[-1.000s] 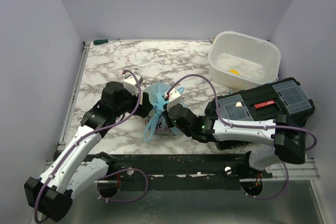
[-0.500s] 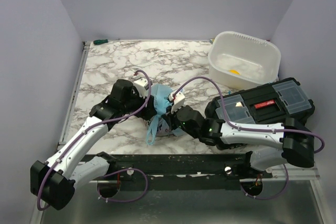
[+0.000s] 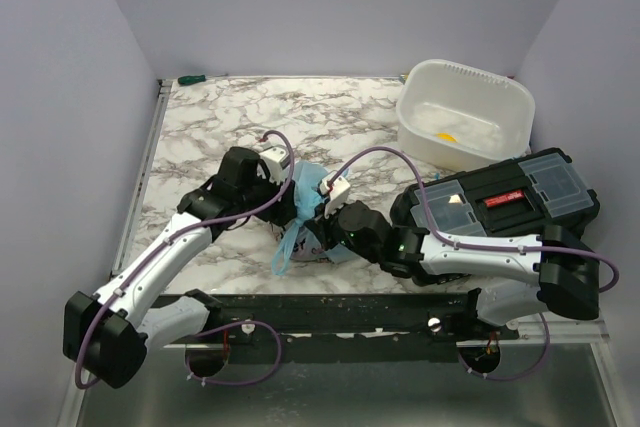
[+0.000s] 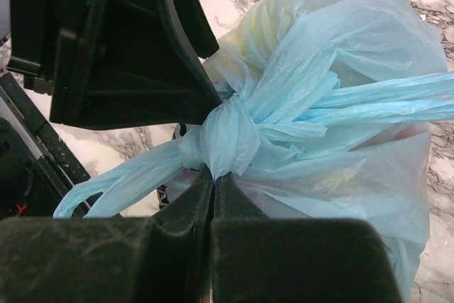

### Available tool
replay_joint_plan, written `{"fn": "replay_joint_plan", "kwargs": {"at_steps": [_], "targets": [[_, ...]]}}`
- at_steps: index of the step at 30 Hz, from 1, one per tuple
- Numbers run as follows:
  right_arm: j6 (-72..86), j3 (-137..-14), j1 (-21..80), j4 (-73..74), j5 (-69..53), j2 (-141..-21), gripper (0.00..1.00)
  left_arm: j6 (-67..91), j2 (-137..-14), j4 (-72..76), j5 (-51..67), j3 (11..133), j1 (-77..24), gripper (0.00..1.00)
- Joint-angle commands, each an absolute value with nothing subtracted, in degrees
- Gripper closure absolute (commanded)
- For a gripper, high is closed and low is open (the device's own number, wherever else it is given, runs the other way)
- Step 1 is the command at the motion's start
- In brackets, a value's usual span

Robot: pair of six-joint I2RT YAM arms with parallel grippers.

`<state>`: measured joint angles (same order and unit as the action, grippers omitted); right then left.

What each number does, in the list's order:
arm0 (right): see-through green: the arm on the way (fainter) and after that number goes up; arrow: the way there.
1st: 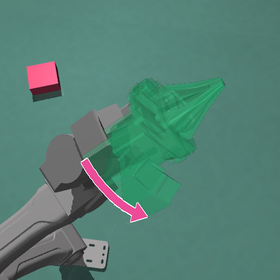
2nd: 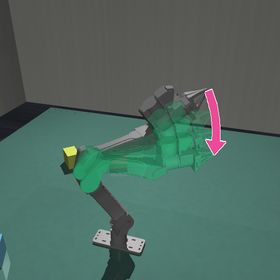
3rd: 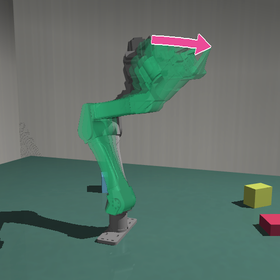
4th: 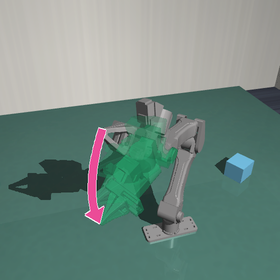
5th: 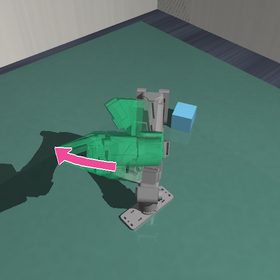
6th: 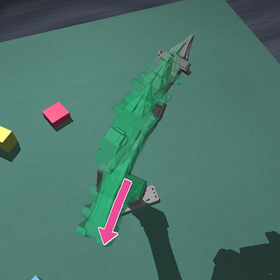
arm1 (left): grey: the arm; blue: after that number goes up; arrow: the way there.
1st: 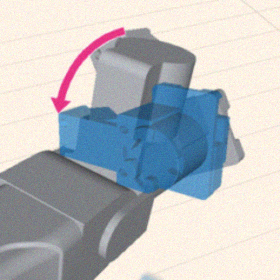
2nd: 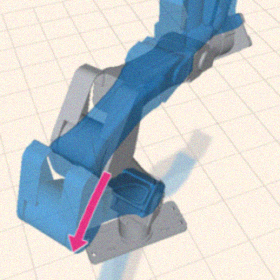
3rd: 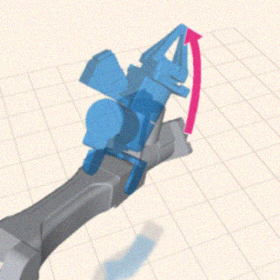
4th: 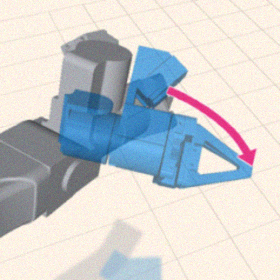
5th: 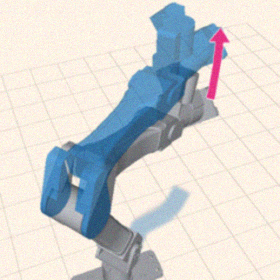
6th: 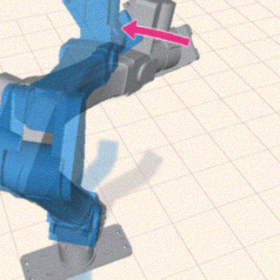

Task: Take the fake fruits out of the plastic bag
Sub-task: Untie the plastic bag at the center of the board.

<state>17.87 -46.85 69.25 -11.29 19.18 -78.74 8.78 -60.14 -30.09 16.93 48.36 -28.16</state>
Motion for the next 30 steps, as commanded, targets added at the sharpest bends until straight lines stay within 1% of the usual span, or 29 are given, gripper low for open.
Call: {"fn": "replay_joint_plan", "kwargs": {"at_steps": [1,2,4,8,15,18,20,23,28,30], "targets": [[17.05,-48.38,69.23,-14.16,16.73,-77.87,0.99,8.01,-61.96,-31.77,15.46,50.20,-28.98,0.51],[17.07,-48.37,69.20,-14.13,16.48,-77.72,0.99,8.00,-62.42,-32.28,14.42,50.74,-29.00,0.59],[16.91,-47.63,69.25,-15.10,16.17,-77.46,0.99,8.00,-62.76,-33.35,12.20,51.64,-29.02,0.78],[17.03,-47.36,69.21,-13.75,18.76,-77.09,0.99,8.24,-60.75,-33.00,6.48,51.11,-29.00,0.99],[19.07,-45.02,69.18,-12.79,26.53,-75.31,0.98,9.49,-54.38,-30.78,-1.78,49.40,-29.00,1.00],[21.93,-44.95,69.26,-10.19,32.63,-73.70,0.98,9.74,-51.25,-29.44,-4.96,48.12,-28.98,1.00],[23.79,-43.03,69.29,-10.95,36.41,-71.55,0.97,10.00,-49.74,-29.04,-6.68,47.92,-29.00,1.00],[23.09,-40.77,69.24,-13.02,37.39,-69.08,0.91,10.15,-47.65,-27.95,-7.06,46.94,-28.96,1.00],[22.80,-42.91,69.21,-10.52,34.77,-69.32,0.82,9.59,-46.80,-27.74,-4.53,46.73,-28.97,1.00],[20.70,-45.02,69.30,-9.38,31.13,-69.94,0.75,9.49,-46.84,-27.89,-3.17,46.93,-28.98,1.00]]}}
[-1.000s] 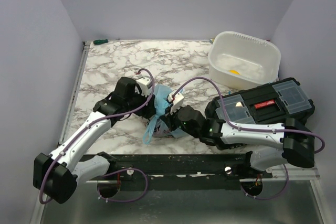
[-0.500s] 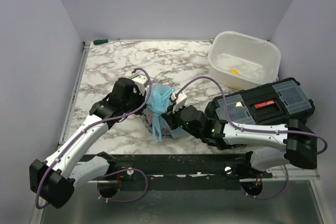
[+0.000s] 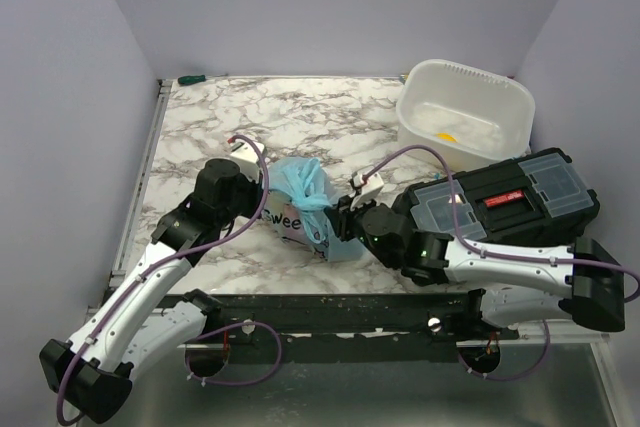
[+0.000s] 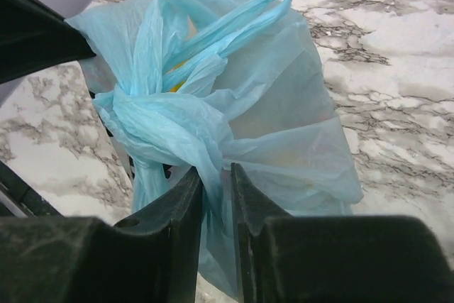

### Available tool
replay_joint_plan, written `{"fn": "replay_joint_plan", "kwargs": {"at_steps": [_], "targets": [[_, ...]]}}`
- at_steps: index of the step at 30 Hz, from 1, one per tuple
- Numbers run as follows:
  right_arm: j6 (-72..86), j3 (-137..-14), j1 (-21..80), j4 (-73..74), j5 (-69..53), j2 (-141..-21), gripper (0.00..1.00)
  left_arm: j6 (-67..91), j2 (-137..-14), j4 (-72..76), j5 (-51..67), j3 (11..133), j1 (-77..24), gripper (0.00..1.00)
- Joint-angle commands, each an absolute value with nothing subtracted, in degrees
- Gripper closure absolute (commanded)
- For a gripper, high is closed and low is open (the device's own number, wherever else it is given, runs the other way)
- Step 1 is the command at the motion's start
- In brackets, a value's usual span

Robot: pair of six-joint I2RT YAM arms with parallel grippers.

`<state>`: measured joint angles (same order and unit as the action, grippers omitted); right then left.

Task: Take the fake fruits out of the plastic bag
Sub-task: Untie the plastic bag at the center of the board.

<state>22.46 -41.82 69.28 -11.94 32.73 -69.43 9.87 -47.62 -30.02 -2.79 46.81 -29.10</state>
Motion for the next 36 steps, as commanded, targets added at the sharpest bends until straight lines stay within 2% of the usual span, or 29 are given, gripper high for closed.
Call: {"fn": "replay_joint_plan", "kwargs": {"at_steps": [1,9,11,15,24,26,36], "targets": [[19.72,-46.53,69.30,-7.89,28.67,-70.51,0.70,9.49,-46.76,-27.75,-2.42,46.70,-29.00,1.00],[15.69,-55.56,69.86,-4.49,17.24,-73.42,0.28,9.40,-47.03,-27.60,-0.03,46.96,-28.96,1.00],[14.94,-58.36,69.92,-2.40,17.05,-75.87,0.22,9.40,-46.76,-27.14,-0.07,46.55,-28.99,1.00],[15.40,-62.25,69.94,1.48,19.71,-80.99,0.21,9.45,-46.86,-27.45,-0.07,46.79,-28.99,1.00],[18.74,-60.43,69.90,2.31,29.73,-82.42,0.32,9.67,-46.13,-27.34,-0.80,46.79,-28.99,1.00],[19.04,-59.02,69.93,1.55,31.39,-81.67,0.37,9.76,-46.16,-27.34,-0.94,46.94,-28.94,1.00],[22.83,-50.41,69.87,-2.94,41.12,-73.33,0.80,10.55,-43.04,-27.23,-10.07,46.16,-28.83,1.00]]}}
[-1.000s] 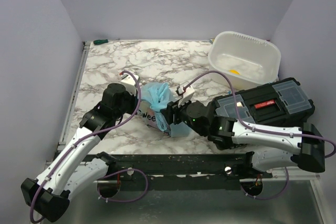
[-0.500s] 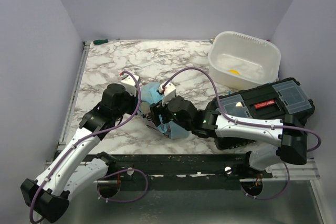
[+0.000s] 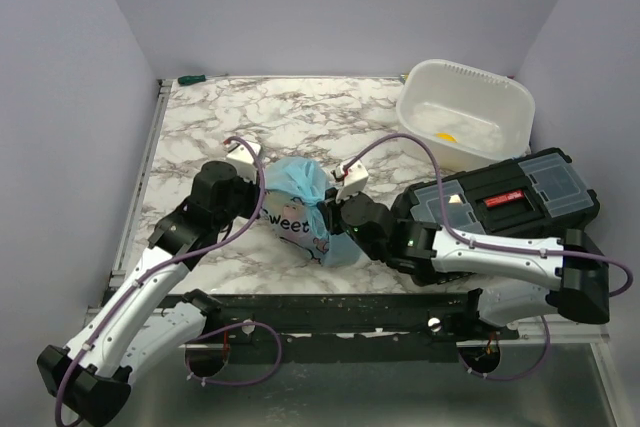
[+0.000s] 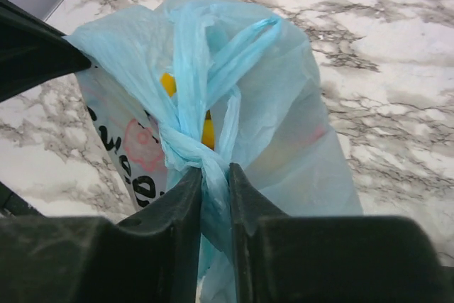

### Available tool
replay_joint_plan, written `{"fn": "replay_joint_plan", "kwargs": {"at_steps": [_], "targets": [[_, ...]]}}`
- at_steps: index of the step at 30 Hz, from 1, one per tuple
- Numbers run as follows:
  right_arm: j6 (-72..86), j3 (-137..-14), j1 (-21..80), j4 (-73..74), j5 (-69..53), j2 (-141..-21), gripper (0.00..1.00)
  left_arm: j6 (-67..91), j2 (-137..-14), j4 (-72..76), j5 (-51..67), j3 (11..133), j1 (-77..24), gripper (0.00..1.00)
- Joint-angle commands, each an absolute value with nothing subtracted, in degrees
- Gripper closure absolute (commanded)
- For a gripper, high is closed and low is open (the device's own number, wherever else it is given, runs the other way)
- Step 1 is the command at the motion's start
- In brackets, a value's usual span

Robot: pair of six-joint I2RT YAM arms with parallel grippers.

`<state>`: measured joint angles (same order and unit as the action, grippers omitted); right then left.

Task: Take the fake fruits out of the plastic bag
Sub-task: Untie the plastic bag at the center of the board.

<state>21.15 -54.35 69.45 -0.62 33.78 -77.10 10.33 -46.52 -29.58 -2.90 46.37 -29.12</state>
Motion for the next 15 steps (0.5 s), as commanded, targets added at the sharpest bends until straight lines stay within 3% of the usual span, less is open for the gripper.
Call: {"fn": "replay_joint_plan", "kwargs": {"at_steps": [1,11,15], "targets": [[23.21,-50.05,69.83,-2.94,41.72,-72.49,0.84,10.55,-42.32,-26.92,-10.92,45.79,-28.83,1.00],[21.79,-46.98,69.82,-6.83,38.60,-68.65,0.95,9.55,-35.90,-22.27,-4.89,42.99,-28.30,0.99],[17.54,-47.12,69.80,-9.74,30.39,-69.65,0.97,7.67,-35.93,-19.02,9.06,41.84,-28.34,0.49]]}}
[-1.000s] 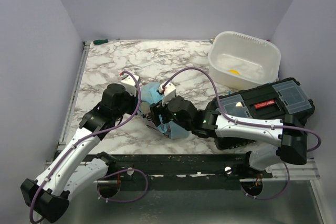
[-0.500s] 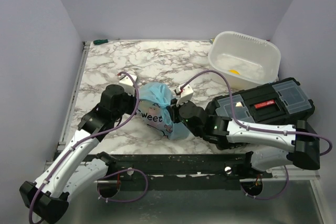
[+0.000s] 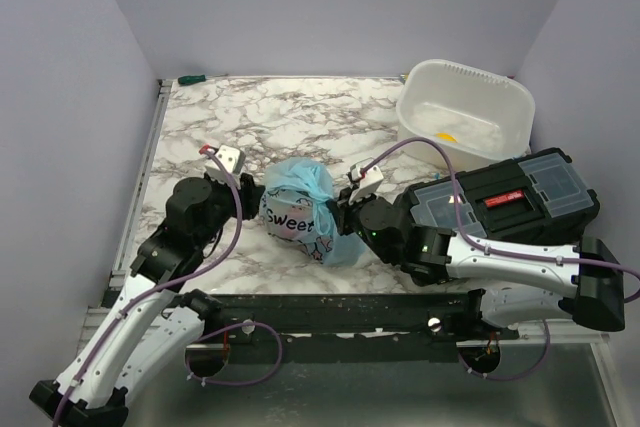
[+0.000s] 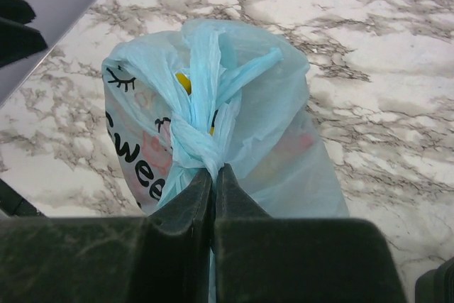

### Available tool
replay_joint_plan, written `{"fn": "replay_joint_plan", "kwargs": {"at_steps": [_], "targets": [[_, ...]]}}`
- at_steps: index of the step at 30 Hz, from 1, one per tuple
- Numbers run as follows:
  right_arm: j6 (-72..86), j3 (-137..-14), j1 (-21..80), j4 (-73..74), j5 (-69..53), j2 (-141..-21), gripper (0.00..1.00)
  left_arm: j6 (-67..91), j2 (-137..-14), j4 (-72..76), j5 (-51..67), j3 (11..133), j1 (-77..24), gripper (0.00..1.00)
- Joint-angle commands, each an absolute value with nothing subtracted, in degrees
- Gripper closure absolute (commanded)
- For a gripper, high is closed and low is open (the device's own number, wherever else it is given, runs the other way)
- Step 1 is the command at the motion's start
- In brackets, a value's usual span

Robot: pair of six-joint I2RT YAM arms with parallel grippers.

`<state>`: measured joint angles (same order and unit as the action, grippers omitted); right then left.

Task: Take the fake fruits out of the plastic bag
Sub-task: Untie the plastic bag at the center of the board.

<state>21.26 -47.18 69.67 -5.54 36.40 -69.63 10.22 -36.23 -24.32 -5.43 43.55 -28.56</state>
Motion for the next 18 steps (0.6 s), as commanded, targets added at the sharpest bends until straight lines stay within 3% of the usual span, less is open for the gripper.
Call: {"fn": "replay_joint_plan", "kwargs": {"at_steps": [1,4,7,13,18], "targets": [[17.20,-47.43,69.79,-9.65,29.91,-70.06,0.98,7.33,-36.79,-18.81,12.88,42.18,-28.39,0.43],[17.24,-48.75,69.79,-8.56,28.80,-70.75,0.99,6.26,-41.53,-22.19,16.95,47.04,-28.73,0.33],[17.13,-48.45,69.85,-9.17,28.22,-70.69,0.99,2.11,-47.15,-27.82,15.84,53.57,-29.29,0.30],[17.17,-48.49,69.82,-9.29,28.82,-70.28,0.98,-6.08,-56.10,-35.25,3.39,60.40,-36.50,0.24],[17.18,-47.58,69.83,-10.33,28.66,-69.61,0.95,-12.98,-62.39,-37.78,-16.64,61.78,-46.00,0.23]]}}
